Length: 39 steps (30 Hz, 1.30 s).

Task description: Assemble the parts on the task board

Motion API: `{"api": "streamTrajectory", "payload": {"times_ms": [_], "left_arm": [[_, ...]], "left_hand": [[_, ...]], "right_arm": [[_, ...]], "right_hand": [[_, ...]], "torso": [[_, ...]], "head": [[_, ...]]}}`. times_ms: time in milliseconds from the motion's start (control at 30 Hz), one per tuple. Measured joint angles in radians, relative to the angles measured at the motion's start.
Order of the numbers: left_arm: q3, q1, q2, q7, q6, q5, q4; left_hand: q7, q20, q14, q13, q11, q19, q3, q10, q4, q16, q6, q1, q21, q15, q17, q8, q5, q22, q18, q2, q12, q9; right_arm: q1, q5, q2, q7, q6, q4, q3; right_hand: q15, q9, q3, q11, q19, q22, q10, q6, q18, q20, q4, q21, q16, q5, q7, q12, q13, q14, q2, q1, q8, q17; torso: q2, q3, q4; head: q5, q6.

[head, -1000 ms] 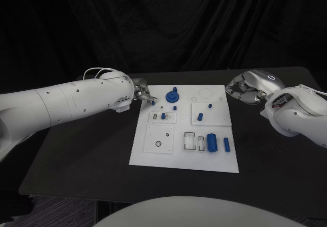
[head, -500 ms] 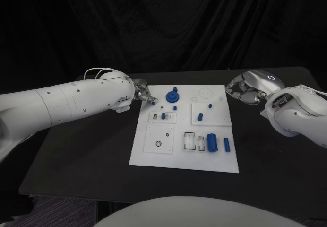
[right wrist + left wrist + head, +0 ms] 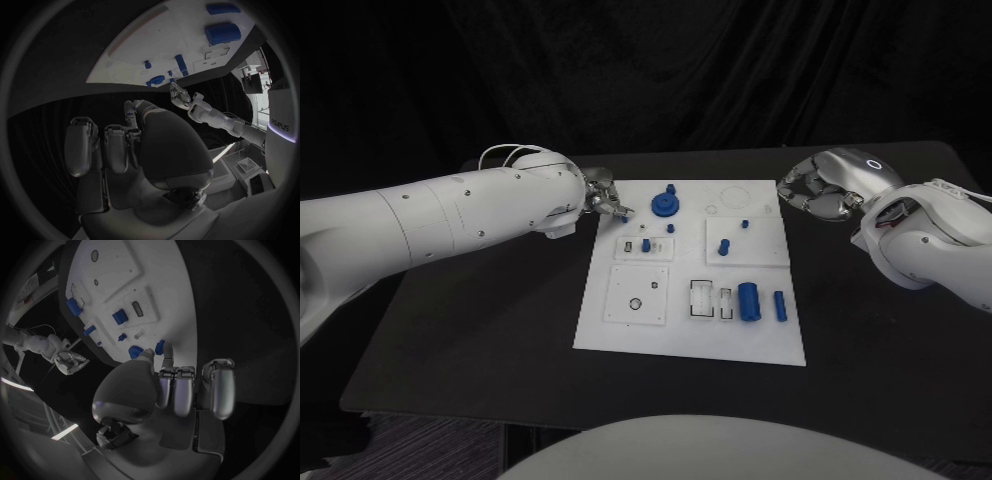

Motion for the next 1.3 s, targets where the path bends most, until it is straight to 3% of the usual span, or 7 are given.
{"api": "streamTrajectory", "payload": {"times_ms": [400, 500, 800, 1100, 1233, 1300], "left_arm": [[0.0, -0.009, 0.004, 0.014, 0.002, 0.0, -0.008], [0.0, -0.011, 0.004, 0.02, 0.002, 0.0, -0.009], [0.0, -0.014, 0.002, 0.035, 0.001, 0.0, -0.008], [0.0, -0.015, -0.006, 0.053, -0.008, 0.0, -0.002], [0.0, -0.015, -0.018, 0.064, -0.016, 0.0, 0.012], [0.0, -0.015, -0.028, 0.071, -0.023, 0.0, 0.024]], "left_hand": [[0.005, 0.007, 0.0, 0.0, 0.004, 0.0, 0.033, 0.004, 0.011, 0.0, -0.016, 0.0, 0.0, 0.007, 0.0, -0.013, 0.044, 0.0, 0.0, 0.0, 0.0, -0.005], [0.005, 0.007, 0.0, 0.0, 0.004, 0.0, 0.06, 0.004, 0.015, 0.0, -0.016, 0.0, 0.0, 0.007, 0.0, -0.013, 0.088, 0.0, 0.0, 0.0, 0.0, -0.005], [-0.003, 0.007, 0.0, -0.002, 0.005, 0.0, 0.137, 0.006, 0.023, 0.0, 0.001, -0.008, 0.0, 0.007, 0.0, 0.008, 0.197, 0.0, 0.0, -0.034, 0.0, 0.022], [-0.007, 0.007, 0.0, -0.002, 0.002, 0.0, 0.262, 0.002, 0.024, 0.0, 0.004, -0.032, 0.0, 0.007, 0.0, 0.047, 0.233, 0.0, 0.0, -0.072, 0.0, 0.065], [-0.007, 0.007, -0.004, -0.002, -0.002, 0.0, 0.358, 0.006, 0.011, 0.0, 0.008, -0.043, 0.0, 0.003, 0.0, 0.074, 0.243, 0.0, 0.0, -0.114, 0.0, 0.092], [-0.009, 0.007, -0.004, -0.002, -0.002, 0.0, 0.391, 0.006, 0.002, 0.0, 0.006, -0.052, 0.0, 0.003, 0.0, 0.077, 0.235, 0.0, 0.0, -0.123, 0.0, 0.1]], "right_arm": [[0.0, 0.0, 0.0, 0.0, 0.001, 0.0, 0.0], [0.0, 0.0, 0.0, -0.001, 0.002, 0.0, 0.0], [0.0, 0.0, 0.001, -0.001, 0.003, -0.001, 0.0], [0.0, 0.0, 0.001, -0.002, 0.006, -0.001, 0.0], [0.0, 0.0, 0.0, -0.003, 0.008, -0.001, 0.0], [0.0, 0.0, -0.002, -0.004, 0.009, 0.0, 0.0]], "right_hand": [[0.0, 0.0, 0.0, 0.0, 0.0, 0.0, 0.0, 0.0, 0.0, 0.0, 0.0, 0.0, 0.0, 0.0, 0.0, 0.0, 0.0, 0.0, 0.0, 0.0, 0.0, 0.0], [0.0, 0.0, 0.0, 0.0, 0.0, 0.0, 0.0, 0.0, 0.0, 0.0, 0.0, 0.0, 0.0, 0.0, 0.0, 0.0, 0.0, 0.0, 0.0, 0.0, 0.0, 0.0], [0.0, 0.0, 0.0, 0.0, 0.0, 0.0, 0.0, 0.0, 0.0, 0.0, 0.0, -0.004, 0.0, 0.0, 0.0, 0.0, 0.0, 0.0, 0.0, 0.0, 0.0, 0.0], [0.0, 0.0, 0.0, 0.0, 0.0, 0.0, 0.0, 0.0, 0.0, 0.0, 0.0, -0.004, 0.0, 0.0, 0.0, 0.0, 0.0, 0.0, 0.0, 0.0, 0.0, 0.0], [0.0, 0.0, 0.0, 0.0, 0.0, 0.0, 0.0, 0.0, 0.0, 0.0, 0.0, -0.004, 0.0, 0.0, 0.0, 0.0, 0.0, 0.0, 0.0, 0.0, 0.0, 0.0], [0.0, -0.001, 0.0, 0.0, 0.0, 0.0, 0.0, 0.0, 0.0, 0.0, 0.0, -0.004, 0.0, 0.0, 0.0, 0.0, 0.0, 0.0, 0.0, 0.0, 0.0, 0.0]], "torso": [[0.0, 0.0, -0.0005], [0.0, 0.0, -0.0005], [0.0, 0.0, -0.0002], [0.0, -0.0002, 0.0002], [0.0, -0.0004, 0.0007], [0.0, -0.0004, 0.0009]], "head": [[0.002, 0.0], [0.002, 0.0], [0.003, 0.0], [0.006, 0.0], [0.006, 0.0], [0.006, 0.0]]}}
